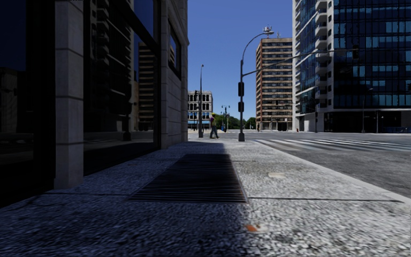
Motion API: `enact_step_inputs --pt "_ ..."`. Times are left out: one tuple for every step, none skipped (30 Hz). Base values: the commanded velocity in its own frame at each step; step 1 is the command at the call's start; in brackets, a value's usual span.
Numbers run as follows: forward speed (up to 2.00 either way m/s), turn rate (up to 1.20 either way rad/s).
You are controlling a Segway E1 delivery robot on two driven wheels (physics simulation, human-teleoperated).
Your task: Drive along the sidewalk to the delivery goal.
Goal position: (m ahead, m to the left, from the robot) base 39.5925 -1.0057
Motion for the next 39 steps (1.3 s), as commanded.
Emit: enact_step_inputs --pt "2.0 0.0" --pt "2.0 0.0" --pt "2.0 0.0" --pt "2.0 0.0" --pt "2.0 0.0" --pt "2.0 0.0" --pt "2.0 0.0" --pt "2.0 0.0" --pt "2.0 0.0" --pt "2.0 0.0" --pt "2.0 0.0" --pt "2.0 0.0" --pt "2.0 0.0" --pt "2.0 0.0" --pt "2.0 0.0" --pt "2.0 0.0" --pt "2.0 0.0" --pt "2.0 0.0" --pt "2.0 0.0" --pt "2.0 0.0" --pt "2.0 0.0" --pt "2.0 0.0" --pt "2.0 0.0" --pt "2.0 0.0" --pt "2.0 0.0" --pt "2.0 0.0" --pt "2.0 0.0" --pt "2.0 0.0" --pt "2.0 0.0" --pt "2.0 0.0" --pt "2.0 0.0" --pt "2.0 0.0" --pt "2.0 0.0" --pt "2.0 0.0" --pt "2.0 0.0" --pt "2.0 0.0" --pt "2.0 0.0" --pt "2.0 0.0" --pt "2.0 0.0"
